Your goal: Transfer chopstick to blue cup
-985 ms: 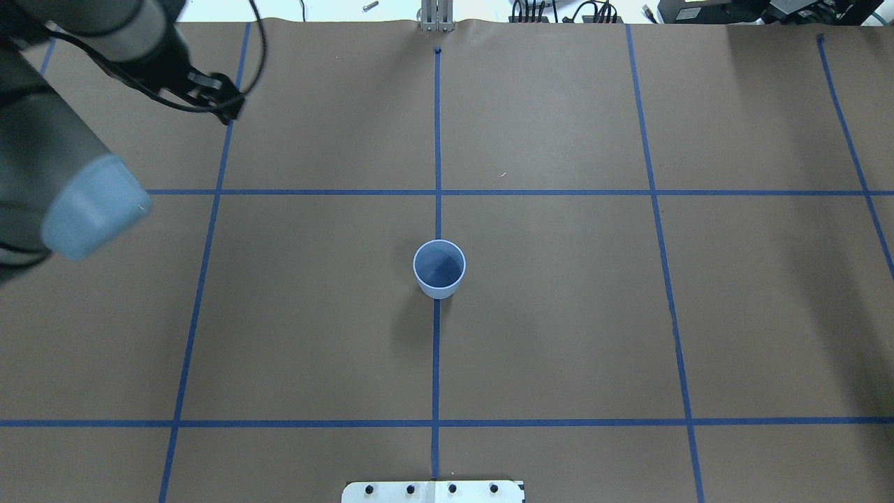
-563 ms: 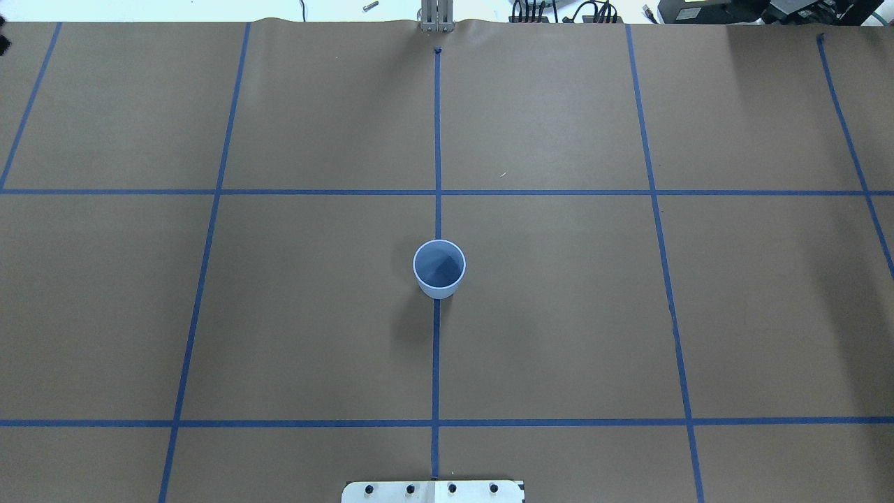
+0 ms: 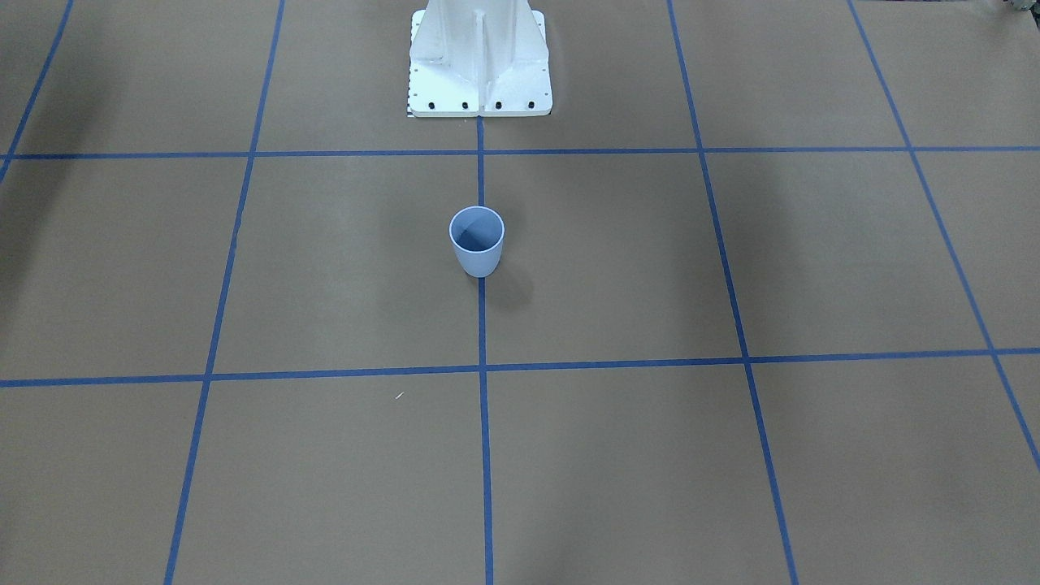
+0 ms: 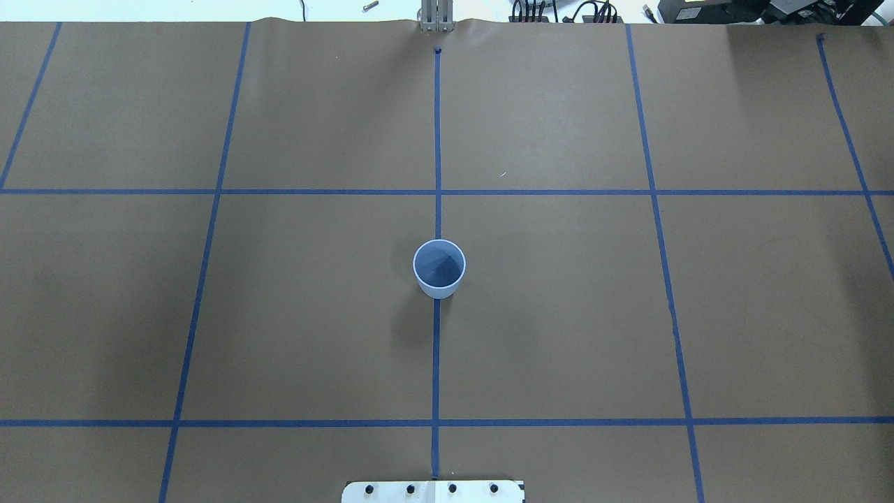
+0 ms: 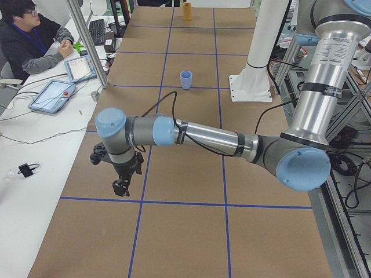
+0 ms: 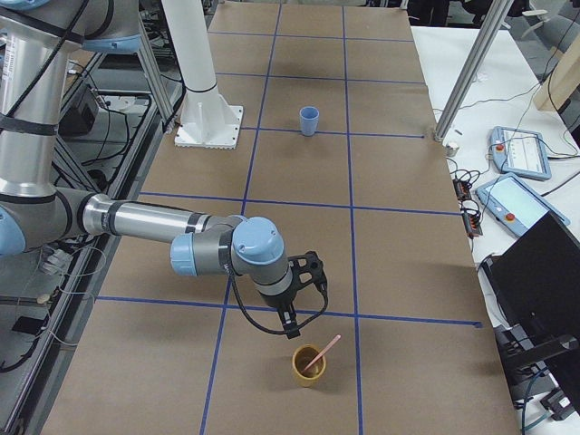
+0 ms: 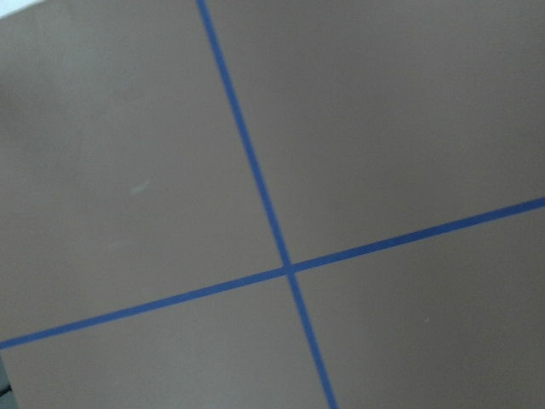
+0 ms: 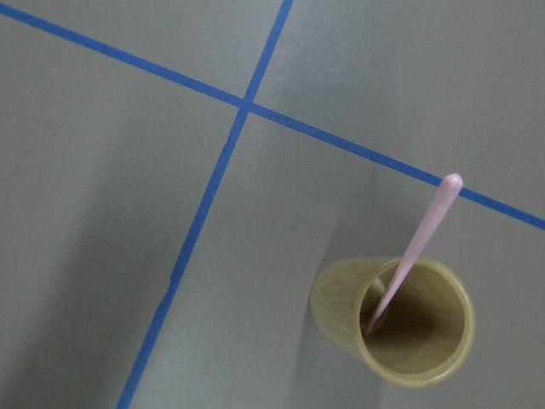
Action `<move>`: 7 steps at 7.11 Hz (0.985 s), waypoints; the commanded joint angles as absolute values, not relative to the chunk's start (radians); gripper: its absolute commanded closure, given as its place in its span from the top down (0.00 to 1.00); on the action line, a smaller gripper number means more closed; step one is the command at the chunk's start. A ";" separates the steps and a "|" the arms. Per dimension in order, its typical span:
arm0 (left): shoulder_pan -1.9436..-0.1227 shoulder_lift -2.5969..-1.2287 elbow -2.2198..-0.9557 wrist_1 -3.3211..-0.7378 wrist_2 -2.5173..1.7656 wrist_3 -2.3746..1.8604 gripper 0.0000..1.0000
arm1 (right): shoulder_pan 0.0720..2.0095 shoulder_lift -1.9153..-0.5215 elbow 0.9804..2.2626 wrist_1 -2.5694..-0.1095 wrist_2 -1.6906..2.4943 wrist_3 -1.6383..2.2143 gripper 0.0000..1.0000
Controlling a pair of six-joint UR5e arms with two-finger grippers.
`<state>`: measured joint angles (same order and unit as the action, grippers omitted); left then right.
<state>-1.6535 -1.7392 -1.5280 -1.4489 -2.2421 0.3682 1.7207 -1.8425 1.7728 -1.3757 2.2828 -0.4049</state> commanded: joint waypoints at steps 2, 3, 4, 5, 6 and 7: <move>-1.677 -1.565 -1.551 -1.643 -2.287 0.377 0.99 | 1.762 -1.699 1.585 -1.382 2.370 -0.587 1.00; -1.678 -1.549 -1.568 -1.643 -2.333 0.374 0.99 | 1.770 -1.678 1.515 -1.378 2.432 -0.650 1.00; -1.678 -1.546 -1.569 -1.643 -2.333 0.374 0.99 | 1.773 -1.660 1.490 -1.378 2.462 -0.660 1.00; -1.678 -1.543 -1.569 -1.643 -2.333 0.376 0.99 | 1.773 -1.646 1.448 -1.356 2.464 -0.667 1.00; -1.678 -1.543 -1.569 -1.643 -2.333 0.376 0.99 | 1.773 -1.602 1.355 -1.282 2.464 -0.664 1.00; -1.678 -1.542 -1.569 -1.643 -2.333 0.376 0.99 | 1.773 -1.559 1.301 -1.263 2.464 -0.666 0.98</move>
